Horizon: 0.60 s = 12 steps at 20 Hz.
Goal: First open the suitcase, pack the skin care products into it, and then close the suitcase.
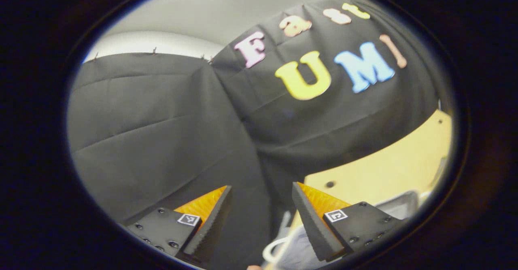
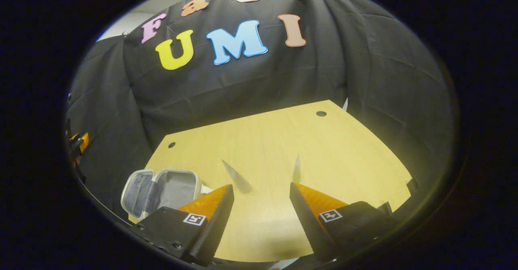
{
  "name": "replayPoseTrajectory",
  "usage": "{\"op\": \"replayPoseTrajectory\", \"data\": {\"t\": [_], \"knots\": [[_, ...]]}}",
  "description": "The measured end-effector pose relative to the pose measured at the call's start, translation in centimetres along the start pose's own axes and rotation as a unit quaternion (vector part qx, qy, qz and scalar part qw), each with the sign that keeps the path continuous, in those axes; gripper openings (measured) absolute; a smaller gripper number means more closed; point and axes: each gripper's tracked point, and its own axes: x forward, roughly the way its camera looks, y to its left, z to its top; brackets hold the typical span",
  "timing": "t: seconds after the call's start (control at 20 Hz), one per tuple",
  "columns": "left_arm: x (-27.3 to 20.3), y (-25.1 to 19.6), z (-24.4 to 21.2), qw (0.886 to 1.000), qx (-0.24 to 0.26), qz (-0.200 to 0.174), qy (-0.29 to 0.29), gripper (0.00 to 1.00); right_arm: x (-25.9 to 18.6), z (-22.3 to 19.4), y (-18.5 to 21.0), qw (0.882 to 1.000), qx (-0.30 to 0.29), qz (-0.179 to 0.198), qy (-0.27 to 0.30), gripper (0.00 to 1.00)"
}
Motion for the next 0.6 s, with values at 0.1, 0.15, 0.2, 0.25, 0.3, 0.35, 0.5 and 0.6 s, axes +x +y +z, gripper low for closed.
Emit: {"op": "replayPoseTrajectory", "data": {"t": [0.1, 0.15, 0.2, 0.25, 0.3, 0.35, 0.5, 0.6], "knots": [[-2.0, -10.3, 2.6, 0.992, -0.039, -0.122, -0.008, 0.95, 0.2, -0.1, -0.6, 1.0, 0.004, -0.001, 0.002, 0.86], [-3.2, -15.9, 2.7, 0.98, -0.058, -0.188, 0.0, 0.96, 0.2, 0.0, -1.1, 1.0, 0.008, -0.005, 0.0, 0.86], [-4.5, -21.4, 2.3, 0.965, -0.072, -0.251, 0.01, 0.96, 0.3, 0.3, -1.7, 1.0, 0.013, -0.01, -0.002, 0.86], [-6.0, -26.1, 1.8, 0.948, -0.08, -0.307, 0.024, 0.96, 0.4, 0.4, -2.3, 1.0, 0.019, -0.016, -0.004, 0.86], [-7.1, -30.0, 1.2, 0.932, -0.082, -0.35, 0.038, 0.96, 0.5, 0.4, -3.0, 0.999, 0.027, -0.023, -0.003, 0.86], [-9.0, -33.9, 0.1, 0.914, -0.083, -0.394, 0.05, 0.96, 0.6, 0.2, -3.8, 0.999, 0.031, -0.034, -0.001, 0.86], [-10.1, -39.6, -3.9, 0.885, -0.07, -0.448, 0.104, 0.96, 0.7, -0.9, -6.1, 0.997, 0.038, -0.058, 0.015, 0.86], [-9.4, -41.1, -5.7, 0.883, -0.069, -0.446, 0.129, 0.96, 0.6, -1.0, -7.3, 0.996, 0.046, -0.071, 0.019, 0.86]]}}
